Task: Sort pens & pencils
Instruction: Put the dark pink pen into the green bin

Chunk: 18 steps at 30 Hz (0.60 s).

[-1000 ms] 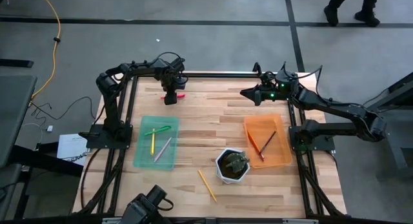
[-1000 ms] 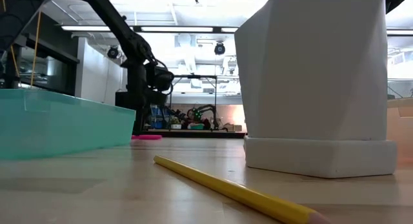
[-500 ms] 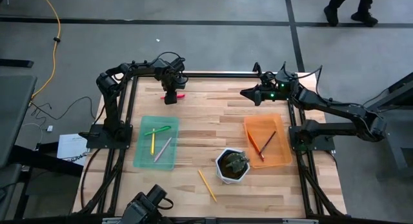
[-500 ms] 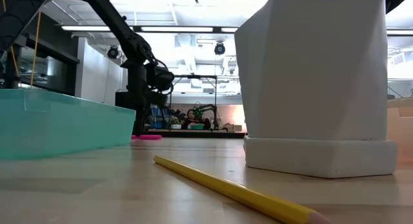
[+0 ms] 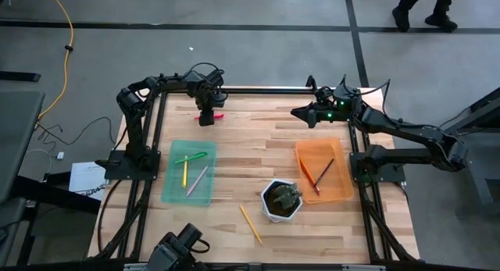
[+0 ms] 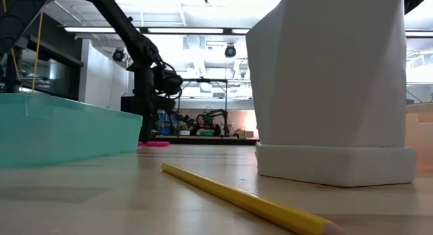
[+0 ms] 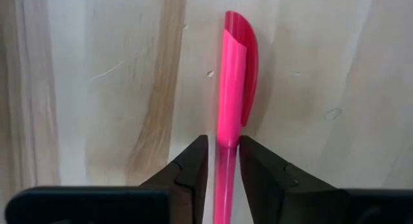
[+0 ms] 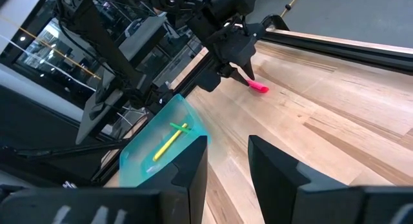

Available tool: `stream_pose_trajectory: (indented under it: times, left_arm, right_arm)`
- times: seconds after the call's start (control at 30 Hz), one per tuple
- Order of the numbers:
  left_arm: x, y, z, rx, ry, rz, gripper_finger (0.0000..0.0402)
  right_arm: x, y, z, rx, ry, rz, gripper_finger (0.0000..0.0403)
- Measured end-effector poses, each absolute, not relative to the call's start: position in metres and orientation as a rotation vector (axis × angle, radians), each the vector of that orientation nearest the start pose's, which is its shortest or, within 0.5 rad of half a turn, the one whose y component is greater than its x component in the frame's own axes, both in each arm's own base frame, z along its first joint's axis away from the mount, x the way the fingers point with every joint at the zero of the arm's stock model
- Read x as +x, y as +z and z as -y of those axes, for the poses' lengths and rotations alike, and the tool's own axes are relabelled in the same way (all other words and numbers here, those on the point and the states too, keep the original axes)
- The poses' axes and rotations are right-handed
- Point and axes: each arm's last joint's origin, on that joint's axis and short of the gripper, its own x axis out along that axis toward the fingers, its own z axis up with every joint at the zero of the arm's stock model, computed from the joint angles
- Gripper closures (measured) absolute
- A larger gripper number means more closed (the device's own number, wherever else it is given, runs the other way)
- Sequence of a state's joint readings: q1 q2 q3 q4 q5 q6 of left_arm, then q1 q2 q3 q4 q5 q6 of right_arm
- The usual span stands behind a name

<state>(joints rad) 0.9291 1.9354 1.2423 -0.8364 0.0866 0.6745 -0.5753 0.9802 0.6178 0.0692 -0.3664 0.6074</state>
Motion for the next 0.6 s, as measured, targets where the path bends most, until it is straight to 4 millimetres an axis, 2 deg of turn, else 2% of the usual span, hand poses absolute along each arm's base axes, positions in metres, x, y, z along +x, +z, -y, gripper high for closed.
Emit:
stream_pose_trajectory:
  times: [0.6]
  left_arm:
    - [0.2100, 0.1374, -0.2754, -0.255, 0.176, -1.473, 0.0306]
  right_arm:
    - [0.1850, 0.2637, 0.1076, 0.734, -0.284, -0.201, 0.0299]
